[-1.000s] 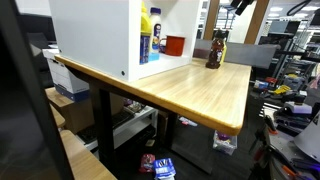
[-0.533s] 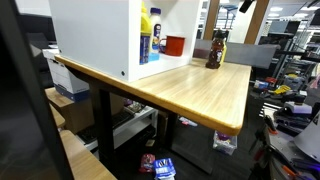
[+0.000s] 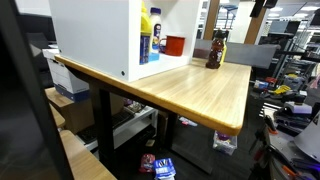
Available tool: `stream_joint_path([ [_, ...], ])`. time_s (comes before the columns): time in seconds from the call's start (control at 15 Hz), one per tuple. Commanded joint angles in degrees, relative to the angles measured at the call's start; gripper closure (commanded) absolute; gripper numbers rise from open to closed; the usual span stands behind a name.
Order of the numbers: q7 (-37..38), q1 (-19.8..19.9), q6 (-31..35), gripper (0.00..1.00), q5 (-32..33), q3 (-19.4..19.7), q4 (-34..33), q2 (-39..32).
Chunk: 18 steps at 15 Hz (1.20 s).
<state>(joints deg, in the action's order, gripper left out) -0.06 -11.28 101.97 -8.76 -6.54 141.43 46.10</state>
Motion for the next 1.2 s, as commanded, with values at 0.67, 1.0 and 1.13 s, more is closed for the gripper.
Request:
stream_joint_path([
  [0.67, 10.64, -0.53, 5.61, 0.00, -4.65, -6.24, -4.88, -10.09],
  [1.0, 22.27, 0.39, 11.47, 0.00, -7.65, -8.64, -4.16, -9.84],
  [1.13, 25.64, 0.71, 14.07, 0.00, -7.75, -9.98, -4.29, -10.16],
])
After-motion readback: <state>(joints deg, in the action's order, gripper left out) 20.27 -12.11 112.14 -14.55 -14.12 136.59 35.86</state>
